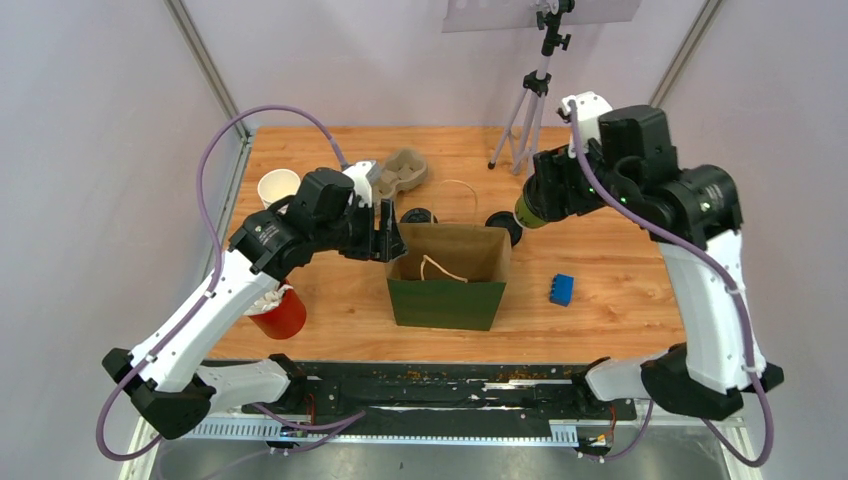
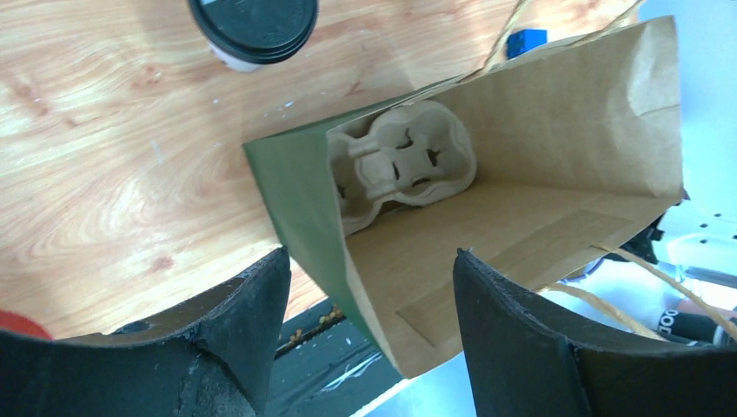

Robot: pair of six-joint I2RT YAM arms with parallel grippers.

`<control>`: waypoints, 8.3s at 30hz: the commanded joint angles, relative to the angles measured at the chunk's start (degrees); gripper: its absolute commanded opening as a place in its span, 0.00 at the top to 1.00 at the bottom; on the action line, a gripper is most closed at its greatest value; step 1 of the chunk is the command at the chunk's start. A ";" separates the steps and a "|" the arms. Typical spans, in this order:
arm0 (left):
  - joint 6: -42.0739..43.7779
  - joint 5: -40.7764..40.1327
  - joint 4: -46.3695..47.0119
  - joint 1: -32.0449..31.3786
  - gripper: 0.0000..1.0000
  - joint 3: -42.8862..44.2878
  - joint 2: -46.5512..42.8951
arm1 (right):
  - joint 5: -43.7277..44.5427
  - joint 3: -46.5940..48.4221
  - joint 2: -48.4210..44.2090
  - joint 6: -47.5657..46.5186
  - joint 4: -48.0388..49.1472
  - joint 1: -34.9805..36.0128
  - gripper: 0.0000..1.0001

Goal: Pack the takeout coffee

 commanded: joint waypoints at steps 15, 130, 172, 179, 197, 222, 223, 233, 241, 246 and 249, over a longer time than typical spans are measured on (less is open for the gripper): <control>4.63 -3.57 -5.96 0.25 0.24 5.47 1.20 | -29.75 -10.18 -11.75 2.64 18.05 3.17 0.35; 14.93 22.38 31.52 -0.16 0.94 -20.01 -7.24 | 26.44 -51.43 -17.76 -12.83 25.39 55.14 0.36; 15.35 19.59 26.91 -1.66 0.30 -28.70 -12.33 | 19.96 -59.41 -20.11 -22.56 38.85 47.84 0.36; 14.93 20.42 30.40 -1.76 0.68 -27.33 -10.08 | 16.92 -59.88 -19.99 -25.82 39.45 47.77 0.36; 13.37 26.03 35.01 -1.85 1.00 -32.69 -13.30 | 17.23 -65.65 -16.86 -31.49 44.16 47.68 0.35; 9.84 27.49 35.64 -1.85 0.95 -31.53 -11.77 | 17.65 -65.50 -12.41 -36.37 46.23 41.95 0.36; 9.88 27.39 35.62 -1.85 0.95 -31.42 -11.54 | 16.86 -64.79 -12.75 -36.76 45.55 42.05 0.36; 10.10 27.45 35.11 -1.85 0.95 -30.51 -10.76 | 9.56 -62.47 -14.23 -37.30 40.53 42.00 0.35; 7.51 28.52 36.70 -1.85 0.95 -30.61 -10.77 | 15.47 -65.65 -9.82 -35.18 45.62 40.43 0.36; 6.79 28.63 37.02 -1.86 0.96 -30.52 -10.99 | 19.25 -67.17 -10.21 -36.20 47.39 40.43 0.36; 6.93 28.52 36.79 -1.85 0.96 -30.57 -11.11 | 17.98 -65.80 -11.53 -36.53 45.67 40.43 0.36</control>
